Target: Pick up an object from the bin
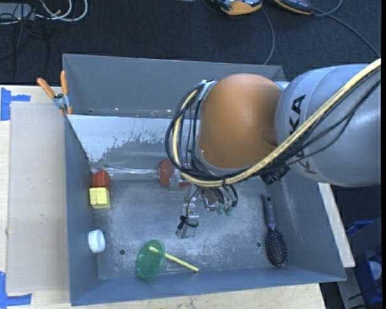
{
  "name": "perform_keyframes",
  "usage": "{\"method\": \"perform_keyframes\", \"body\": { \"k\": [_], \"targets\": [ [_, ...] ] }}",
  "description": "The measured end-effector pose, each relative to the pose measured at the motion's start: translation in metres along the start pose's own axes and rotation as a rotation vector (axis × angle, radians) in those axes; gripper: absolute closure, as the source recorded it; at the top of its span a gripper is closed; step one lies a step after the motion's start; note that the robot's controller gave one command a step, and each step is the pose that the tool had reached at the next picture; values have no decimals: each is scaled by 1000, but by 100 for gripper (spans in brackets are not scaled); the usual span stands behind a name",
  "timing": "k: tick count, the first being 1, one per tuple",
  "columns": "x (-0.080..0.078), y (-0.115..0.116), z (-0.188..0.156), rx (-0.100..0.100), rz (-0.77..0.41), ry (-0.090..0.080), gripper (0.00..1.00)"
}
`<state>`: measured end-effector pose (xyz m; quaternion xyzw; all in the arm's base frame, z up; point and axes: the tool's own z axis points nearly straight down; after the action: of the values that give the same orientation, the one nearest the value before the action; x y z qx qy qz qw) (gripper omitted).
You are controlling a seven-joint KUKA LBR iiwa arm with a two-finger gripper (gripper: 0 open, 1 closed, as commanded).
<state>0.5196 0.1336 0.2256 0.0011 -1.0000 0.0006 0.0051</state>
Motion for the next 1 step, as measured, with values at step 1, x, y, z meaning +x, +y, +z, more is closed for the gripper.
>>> {"method": "perform_keyframes", "body": {
  "k": [1],
  "targets": [
    [-2,-1,-4,-1,4,-8,0]
  ]
}}
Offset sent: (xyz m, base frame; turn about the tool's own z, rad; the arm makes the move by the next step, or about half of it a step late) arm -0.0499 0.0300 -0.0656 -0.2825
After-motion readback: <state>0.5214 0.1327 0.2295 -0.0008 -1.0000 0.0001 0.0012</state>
